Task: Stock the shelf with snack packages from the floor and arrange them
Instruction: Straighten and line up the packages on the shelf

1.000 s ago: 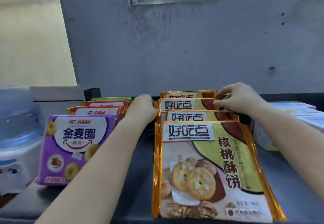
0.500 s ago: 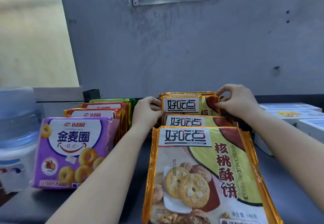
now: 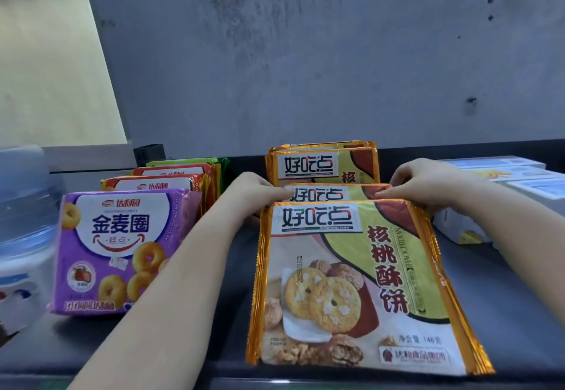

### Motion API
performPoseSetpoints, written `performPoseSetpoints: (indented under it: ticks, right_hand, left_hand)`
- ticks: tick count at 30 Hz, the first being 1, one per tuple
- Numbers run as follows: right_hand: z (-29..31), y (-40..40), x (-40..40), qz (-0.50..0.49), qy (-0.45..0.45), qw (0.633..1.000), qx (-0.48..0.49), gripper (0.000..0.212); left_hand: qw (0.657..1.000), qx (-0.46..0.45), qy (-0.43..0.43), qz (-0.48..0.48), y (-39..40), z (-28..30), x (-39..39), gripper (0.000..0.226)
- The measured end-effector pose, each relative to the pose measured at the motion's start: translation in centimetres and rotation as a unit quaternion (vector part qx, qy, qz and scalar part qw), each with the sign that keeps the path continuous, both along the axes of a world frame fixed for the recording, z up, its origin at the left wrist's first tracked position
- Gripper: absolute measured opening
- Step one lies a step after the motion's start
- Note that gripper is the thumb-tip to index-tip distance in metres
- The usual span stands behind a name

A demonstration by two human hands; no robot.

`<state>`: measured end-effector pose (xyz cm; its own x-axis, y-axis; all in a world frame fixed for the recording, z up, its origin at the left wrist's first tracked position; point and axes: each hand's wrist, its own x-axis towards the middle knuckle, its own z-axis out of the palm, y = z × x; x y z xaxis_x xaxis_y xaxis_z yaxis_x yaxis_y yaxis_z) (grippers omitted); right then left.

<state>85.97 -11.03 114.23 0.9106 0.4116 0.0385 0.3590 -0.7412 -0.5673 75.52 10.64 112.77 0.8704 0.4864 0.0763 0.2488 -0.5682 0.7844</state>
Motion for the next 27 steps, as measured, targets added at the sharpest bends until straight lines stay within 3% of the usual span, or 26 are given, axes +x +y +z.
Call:
performPoseSetpoints:
  ticks: [4,7,10,15,20,22,24,27]
  right_hand:
    - [-0.5,0.4,0.2,0.027,-0.058,0.993,0.097,0.032]
    - [-0.1,0.6,0.2,0.047,-0.085,0.975,0.202,0.024]
    - [0.1,1.3,0.3,0.054,-0.162,0.965,0.2,0.025]
    - [-0.5,1.8,0.0,0.034,-0.231,0.958,0.166,0.027]
    - [-0.9,-0.1,-2.2,-0.049,-0.22,0.972,0.065,0.057]
    - [-1.4,-1.4,-3.7,-0.062,-0.156,0.985,-0.033,0.052]
    - [-2.1,-2.1,-5.4,-0.035,-0.036,0.993,-0.106,0.052]
    - [-3.3,-2.3,-6.9,0.001,0.046,0.995,-0.086,0.044]
  left_hand:
    - [0.996,-0.068,-0.06,-0.015,0.0,0.0,-0.6,0.006]
    - [0.983,-0.088,-0.158,-0.014,0.4,0.2,-1.2,0.009]
    - [0.975,-0.089,-0.205,-0.005,0.4,0.2,-1.3,0.009]
    - [0.978,-0.046,-0.201,0.011,0.4,-0.2,-0.9,0.015]
    - [0.982,0.172,-0.062,0.056,-0.2,1.2,-3.4,0.037]
    - [0.982,0.184,0.023,0.037,-1.1,1.1,-5.2,0.039]
    - [0.978,0.178,0.105,0.004,-2.1,0.2,-6.7,0.043]
    - [0.981,0.142,0.127,-0.037,-3.0,-1.7,-7.5,0.042]
